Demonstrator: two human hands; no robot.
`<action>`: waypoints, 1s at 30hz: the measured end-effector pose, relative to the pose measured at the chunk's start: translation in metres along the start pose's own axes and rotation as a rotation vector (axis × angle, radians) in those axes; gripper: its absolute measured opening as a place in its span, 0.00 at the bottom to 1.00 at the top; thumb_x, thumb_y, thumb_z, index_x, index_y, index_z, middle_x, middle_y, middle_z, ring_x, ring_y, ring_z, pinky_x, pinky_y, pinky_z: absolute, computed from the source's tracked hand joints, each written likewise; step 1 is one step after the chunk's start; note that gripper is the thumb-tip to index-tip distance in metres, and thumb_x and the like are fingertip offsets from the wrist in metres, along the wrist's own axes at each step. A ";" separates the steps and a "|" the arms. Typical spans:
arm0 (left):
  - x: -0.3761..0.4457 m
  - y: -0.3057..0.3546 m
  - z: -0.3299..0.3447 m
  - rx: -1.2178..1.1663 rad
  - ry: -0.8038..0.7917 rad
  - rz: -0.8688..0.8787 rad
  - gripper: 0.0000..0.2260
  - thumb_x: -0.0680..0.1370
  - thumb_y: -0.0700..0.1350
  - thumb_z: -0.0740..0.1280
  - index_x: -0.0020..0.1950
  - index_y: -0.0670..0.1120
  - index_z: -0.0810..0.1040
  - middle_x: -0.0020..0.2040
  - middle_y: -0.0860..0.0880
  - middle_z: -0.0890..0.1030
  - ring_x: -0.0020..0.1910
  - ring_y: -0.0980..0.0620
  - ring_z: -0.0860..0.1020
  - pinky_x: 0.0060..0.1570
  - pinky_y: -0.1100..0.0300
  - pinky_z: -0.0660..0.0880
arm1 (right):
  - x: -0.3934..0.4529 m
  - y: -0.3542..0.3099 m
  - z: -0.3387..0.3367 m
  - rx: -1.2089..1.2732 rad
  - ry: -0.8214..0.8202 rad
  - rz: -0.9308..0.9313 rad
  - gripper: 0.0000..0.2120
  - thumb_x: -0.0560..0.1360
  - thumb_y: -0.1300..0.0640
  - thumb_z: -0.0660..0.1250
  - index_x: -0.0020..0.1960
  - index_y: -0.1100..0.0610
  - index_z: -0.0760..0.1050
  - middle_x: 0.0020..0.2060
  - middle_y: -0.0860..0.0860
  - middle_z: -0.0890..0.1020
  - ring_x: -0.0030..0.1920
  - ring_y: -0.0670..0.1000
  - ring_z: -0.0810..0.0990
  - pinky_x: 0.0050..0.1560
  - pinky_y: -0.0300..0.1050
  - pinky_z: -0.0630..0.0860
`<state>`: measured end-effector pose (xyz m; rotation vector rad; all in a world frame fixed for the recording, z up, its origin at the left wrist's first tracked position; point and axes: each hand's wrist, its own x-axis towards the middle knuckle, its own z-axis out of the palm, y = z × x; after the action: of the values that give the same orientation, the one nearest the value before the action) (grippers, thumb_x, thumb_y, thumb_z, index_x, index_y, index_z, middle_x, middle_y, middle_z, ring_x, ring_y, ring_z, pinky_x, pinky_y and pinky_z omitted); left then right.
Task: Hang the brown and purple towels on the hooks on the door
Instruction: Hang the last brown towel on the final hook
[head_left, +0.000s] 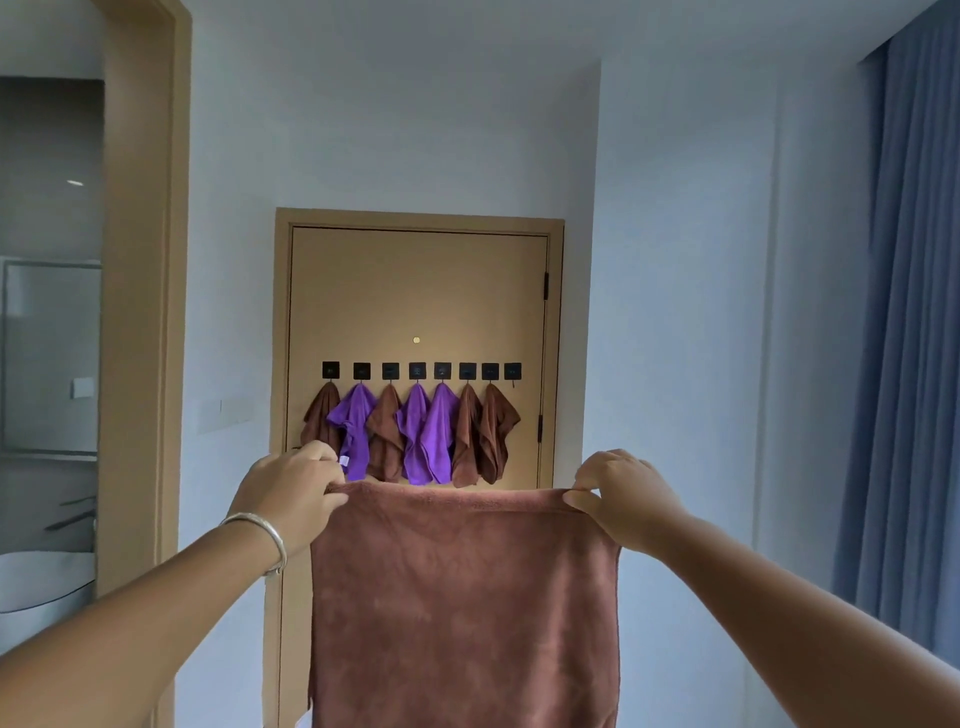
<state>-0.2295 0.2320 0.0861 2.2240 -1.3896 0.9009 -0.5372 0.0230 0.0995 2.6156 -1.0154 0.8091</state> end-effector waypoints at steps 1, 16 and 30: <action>0.011 0.002 0.013 0.001 -0.002 -0.001 0.05 0.77 0.53 0.67 0.46 0.54 0.80 0.54 0.60 0.76 0.47 0.55 0.76 0.50 0.60 0.69 | 0.013 0.007 0.009 0.004 0.002 -0.003 0.15 0.79 0.43 0.60 0.52 0.52 0.79 0.52 0.47 0.79 0.57 0.50 0.72 0.59 0.47 0.70; 0.186 0.029 0.174 0.042 -0.039 -0.008 0.06 0.77 0.54 0.66 0.47 0.54 0.79 0.54 0.60 0.74 0.44 0.58 0.73 0.46 0.62 0.66 | 0.193 0.114 0.132 0.061 -0.011 -0.005 0.15 0.79 0.46 0.60 0.46 0.54 0.80 0.46 0.47 0.79 0.51 0.49 0.73 0.52 0.47 0.74; 0.366 -0.020 0.335 -0.116 -0.024 0.071 0.06 0.77 0.54 0.65 0.46 0.53 0.79 0.49 0.59 0.77 0.44 0.58 0.76 0.44 0.60 0.75 | 0.363 0.133 0.248 -0.001 -0.024 0.193 0.15 0.79 0.47 0.60 0.40 0.54 0.77 0.42 0.49 0.78 0.45 0.50 0.74 0.41 0.44 0.72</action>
<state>0.0105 -0.2026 0.0928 2.1180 -1.5012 0.7986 -0.3030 -0.3722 0.1014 2.5604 -1.2904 0.8202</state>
